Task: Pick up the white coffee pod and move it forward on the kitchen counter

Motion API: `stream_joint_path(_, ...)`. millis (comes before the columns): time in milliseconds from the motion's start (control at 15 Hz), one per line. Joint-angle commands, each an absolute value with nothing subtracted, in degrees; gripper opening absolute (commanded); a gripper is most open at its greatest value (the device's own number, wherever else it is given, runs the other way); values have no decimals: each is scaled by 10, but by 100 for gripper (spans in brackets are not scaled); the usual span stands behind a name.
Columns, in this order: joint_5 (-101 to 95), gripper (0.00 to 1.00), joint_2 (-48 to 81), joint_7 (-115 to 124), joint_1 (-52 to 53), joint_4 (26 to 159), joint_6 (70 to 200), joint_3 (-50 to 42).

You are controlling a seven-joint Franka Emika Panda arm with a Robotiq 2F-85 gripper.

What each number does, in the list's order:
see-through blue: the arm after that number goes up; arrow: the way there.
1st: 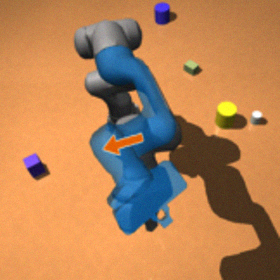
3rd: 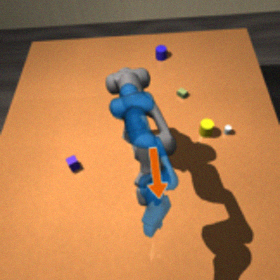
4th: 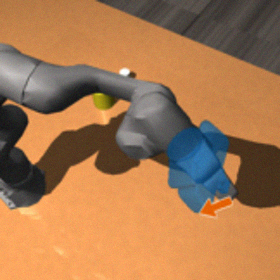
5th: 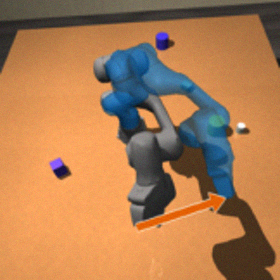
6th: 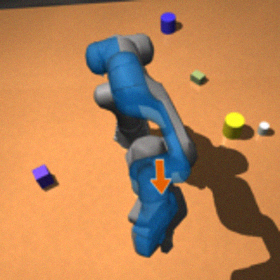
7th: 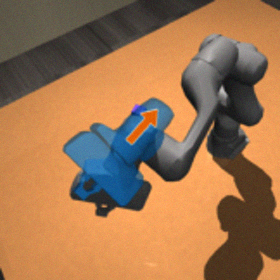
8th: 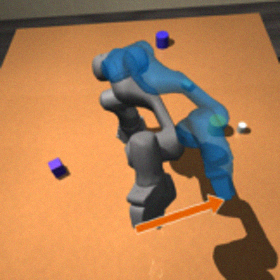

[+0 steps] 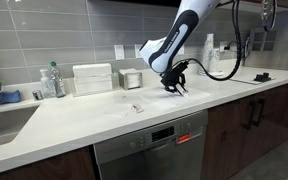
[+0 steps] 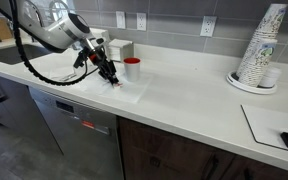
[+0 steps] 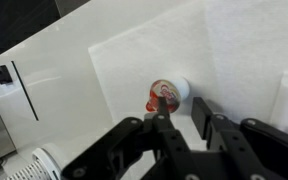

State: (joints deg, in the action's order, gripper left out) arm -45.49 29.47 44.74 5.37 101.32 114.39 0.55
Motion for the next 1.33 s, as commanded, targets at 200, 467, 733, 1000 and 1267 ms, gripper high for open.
stream_joint_path(200,-444,0,313,426,67,990,1135,-10)
stream_joint_path(467,-448,0,308,425,72,992,1131,-13)
stream_joint_path(733,-455,0,286,436,80,1011,1131,-16)
stream_joint_path(1000,-466,0,245,447,87,1044,1132,-16)
stream_joint_path(1267,-551,0,203,473,110,1075,1151,-15)
